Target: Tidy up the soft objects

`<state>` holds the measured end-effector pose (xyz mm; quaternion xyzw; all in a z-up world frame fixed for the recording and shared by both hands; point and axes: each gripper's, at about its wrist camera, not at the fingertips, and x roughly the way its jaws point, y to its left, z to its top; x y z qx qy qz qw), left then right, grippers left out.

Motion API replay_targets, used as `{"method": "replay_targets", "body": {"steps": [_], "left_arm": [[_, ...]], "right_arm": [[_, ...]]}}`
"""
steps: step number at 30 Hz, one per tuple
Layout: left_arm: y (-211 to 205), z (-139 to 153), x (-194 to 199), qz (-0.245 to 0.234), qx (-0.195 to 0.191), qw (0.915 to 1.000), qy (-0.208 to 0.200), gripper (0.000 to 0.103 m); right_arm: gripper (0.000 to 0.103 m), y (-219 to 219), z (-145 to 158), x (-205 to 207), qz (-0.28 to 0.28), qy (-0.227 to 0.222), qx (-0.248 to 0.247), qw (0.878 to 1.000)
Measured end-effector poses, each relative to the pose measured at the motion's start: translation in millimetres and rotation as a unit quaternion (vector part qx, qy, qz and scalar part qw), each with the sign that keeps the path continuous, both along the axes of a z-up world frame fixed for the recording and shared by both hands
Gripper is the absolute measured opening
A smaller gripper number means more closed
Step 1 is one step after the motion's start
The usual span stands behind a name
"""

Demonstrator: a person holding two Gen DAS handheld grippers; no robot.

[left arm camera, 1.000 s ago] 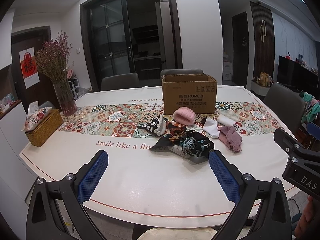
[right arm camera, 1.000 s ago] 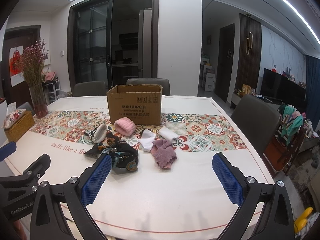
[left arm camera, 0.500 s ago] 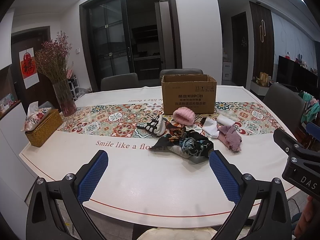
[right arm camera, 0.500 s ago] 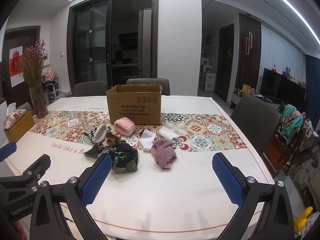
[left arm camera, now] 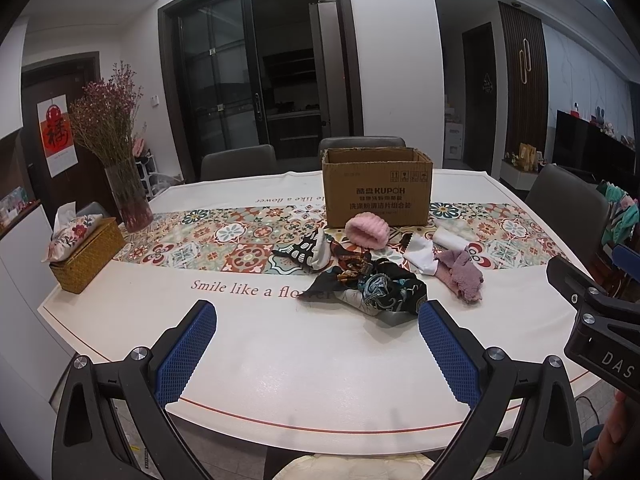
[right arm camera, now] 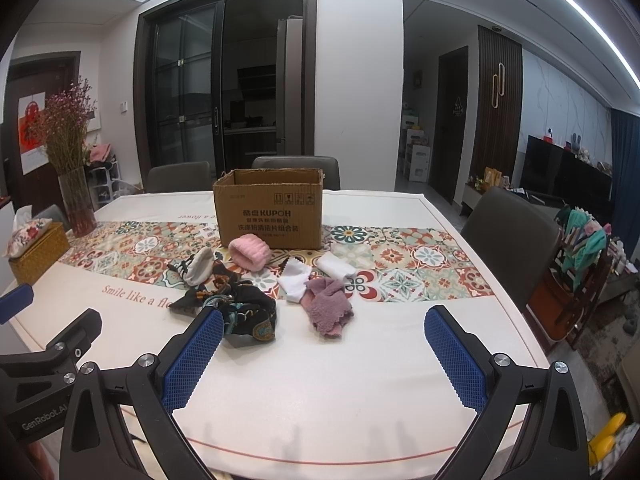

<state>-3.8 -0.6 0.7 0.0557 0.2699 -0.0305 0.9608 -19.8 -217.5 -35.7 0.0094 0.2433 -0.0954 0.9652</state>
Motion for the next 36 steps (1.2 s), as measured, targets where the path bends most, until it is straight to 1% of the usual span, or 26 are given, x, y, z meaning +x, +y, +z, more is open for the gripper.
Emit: {"method": "replay_targets", "body": {"steps": [20, 26, 32, 36], "left_arm": [[-3.0, -5.6, -0.2, -0.008, -0.001, 1.0000, 0.005, 0.103], [-7.8, -9.3, 8.7, -0.015, 0.000, 0.9997, 0.017, 0.103], [-16.1, -11.3, 22.0, -0.020, 0.007, 0.9997, 0.016, 0.103], [-23.4, -15.9, 37.6, -0.027, 0.010, 0.9995, 0.015, 0.103]], "right_arm": [[0.102, 3.3, -2.6, 1.9, 0.007, 0.004, 0.003, 1.000], [0.102, -5.1, -6.5, 11.9, 0.006, 0.012, 0.007, 1.000], [0.102, -15.1, -12.6, 30.0, 0.004, 0.023, 0.020, 1.000], [0.102, -21.5, -18.4, 44.2, 0.002, 0.027, 0.024, 0.999]]}}
